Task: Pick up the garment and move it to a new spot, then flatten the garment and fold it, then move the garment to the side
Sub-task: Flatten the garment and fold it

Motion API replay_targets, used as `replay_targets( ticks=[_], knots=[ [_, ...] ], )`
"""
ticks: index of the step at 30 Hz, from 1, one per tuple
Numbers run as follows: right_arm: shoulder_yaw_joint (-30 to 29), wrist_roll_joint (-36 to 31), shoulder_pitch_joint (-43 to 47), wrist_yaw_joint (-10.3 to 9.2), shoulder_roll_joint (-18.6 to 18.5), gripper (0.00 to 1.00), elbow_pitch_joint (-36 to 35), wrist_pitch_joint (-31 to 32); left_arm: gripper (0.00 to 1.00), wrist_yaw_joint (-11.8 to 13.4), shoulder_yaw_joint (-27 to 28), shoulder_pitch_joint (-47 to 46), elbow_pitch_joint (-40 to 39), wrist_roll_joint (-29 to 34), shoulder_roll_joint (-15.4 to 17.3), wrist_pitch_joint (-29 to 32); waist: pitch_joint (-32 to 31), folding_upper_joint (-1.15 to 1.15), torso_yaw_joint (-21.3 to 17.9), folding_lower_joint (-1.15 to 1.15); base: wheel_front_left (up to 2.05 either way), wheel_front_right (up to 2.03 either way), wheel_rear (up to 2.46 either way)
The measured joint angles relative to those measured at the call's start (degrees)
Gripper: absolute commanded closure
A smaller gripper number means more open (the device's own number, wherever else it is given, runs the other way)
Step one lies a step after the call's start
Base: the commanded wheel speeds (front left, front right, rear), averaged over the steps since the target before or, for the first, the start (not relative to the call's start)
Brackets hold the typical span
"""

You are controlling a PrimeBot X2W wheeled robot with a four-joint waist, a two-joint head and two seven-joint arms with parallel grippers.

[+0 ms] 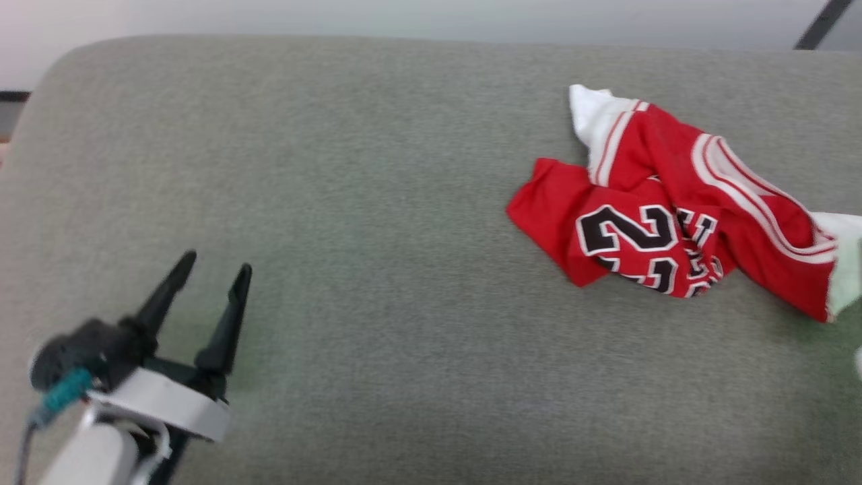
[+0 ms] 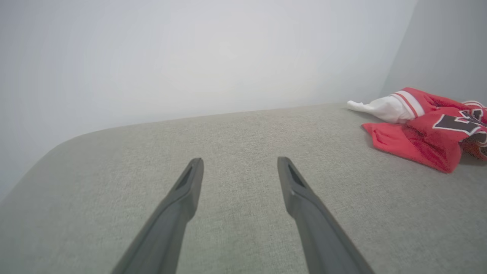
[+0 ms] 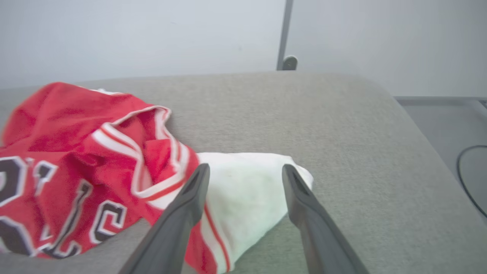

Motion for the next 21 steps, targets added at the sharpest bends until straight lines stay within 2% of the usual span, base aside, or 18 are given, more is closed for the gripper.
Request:
replay_targets(
  ticks=[4, 7, 10, 16, 21],
  knots=[
    [8.60, 3.42, 4.00, 0.00, 1.04, 0.00, -6.53, -7.11, 0.00, 0.00, -5.67, -6.65, 0.42, -3.77, 7.00, 1.87, -0.30, 0.00, -2.63, 0.00, 0.00, 0.00, 0.00],
    [16.04, 5.63, 6.59, 0.00, 2.40, 0.00, -10.31, -10.68, 0.00, 0.00, -11.69, -14.57, 0.01, -6.44, 11.98, 5.98, -0.20, 0.00, -5.05, 0.00, 0.00, 0.00, 0.00],
    [21.75, 7.54, 7.55, 0.00, 3.91, 0.00, -12.88, -13.43, 0.00, -0.01, -18.48, -23.58, 0.53, -11.68, 15.10, 11.03, 0.31, 0.00, -7.68, 0.00, 0.00, 0.00, 0.00],
    [28.85, 9.31, 8.29, 0.00, 7.02, 0.00, -15.72, -17.48, 0.00, -0.01, -29.51, -43.79, 6.86, -26.63, 16.05, 24.76, 2.76, 0.00, -13.14, 0.00, 0.00, 0.00, 0.00],
    [31.59, 8.84, 8.28, 0.00, 8.62, 0.00, -16.25, -20.35, 0.00, 0.00, -33.55, -55.78, 14.89, -38.39, 13.41, 38.36, 5.91, 0.00, -17.80, 0.00, 0.00, 0.00, 0.00]
  ],
)
